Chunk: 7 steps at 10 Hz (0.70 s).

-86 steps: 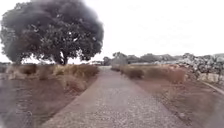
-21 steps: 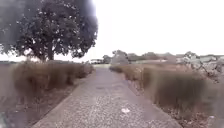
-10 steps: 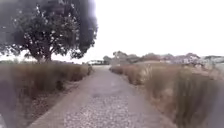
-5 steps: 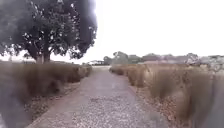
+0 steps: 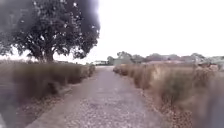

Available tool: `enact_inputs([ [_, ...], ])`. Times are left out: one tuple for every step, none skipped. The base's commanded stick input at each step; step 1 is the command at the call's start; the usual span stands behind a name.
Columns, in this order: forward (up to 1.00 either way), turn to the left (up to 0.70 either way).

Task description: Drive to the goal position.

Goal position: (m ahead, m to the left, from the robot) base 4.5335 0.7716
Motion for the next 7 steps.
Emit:
enact_inputs([
  [0.50, 0.03],
  [0.50, 0.00],
  [0.50, 0.00],
  [0.50, 0.00],
  [0.50, 0.00],
  [0.50, 0.00],
  [0.50, 0.00],
])
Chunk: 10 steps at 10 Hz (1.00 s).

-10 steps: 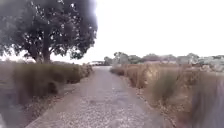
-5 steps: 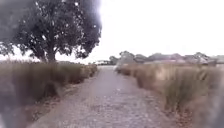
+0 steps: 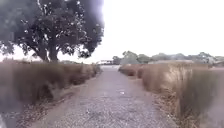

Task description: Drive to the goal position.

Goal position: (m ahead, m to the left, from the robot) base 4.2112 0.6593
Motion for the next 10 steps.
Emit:
enact_inputs([
  [0.50, 0.00],
  [0.50, 0.00],
  [0.50, 0.00],
  [0.50, 0.00],
  [0.50, 0.00],
  [0.50, 0.00],
  [0.50, 0.00],
  [0.50, 0.00],
  [0.50, 0.00],
  [0.50, 0.00],
])
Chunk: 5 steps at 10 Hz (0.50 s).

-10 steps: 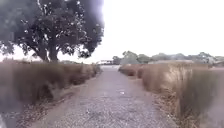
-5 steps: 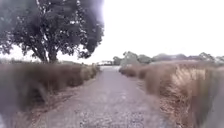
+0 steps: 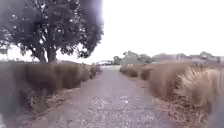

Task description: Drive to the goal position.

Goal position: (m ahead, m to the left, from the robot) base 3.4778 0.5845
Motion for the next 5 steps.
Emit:
enact_inputs([
  [0.50, 0.00],
  [0.50, 0.00],
  [0.50, 0.00],
  [0.50, 0.00],
  [0.50, 0.00],
])
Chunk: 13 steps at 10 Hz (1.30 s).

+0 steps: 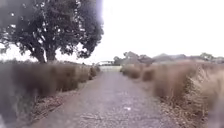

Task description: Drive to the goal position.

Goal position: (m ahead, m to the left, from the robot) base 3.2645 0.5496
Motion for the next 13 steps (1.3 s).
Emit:
enact_inputs([
  [0.50, 0.00],
  [0.50, 0.00],
  [0.50, 0.00],
  [0.50, 0.00],
  [0.50, 0.00],
  [0.50, 0.00],
  [0.50, 0.00],
  [0.50, 0.00],
  [0.50, 0.00],
  [0.50, 0.00],
  [0.50, 0.00],
  [0.50, 0.00],
  [0.50, 0.00],
])
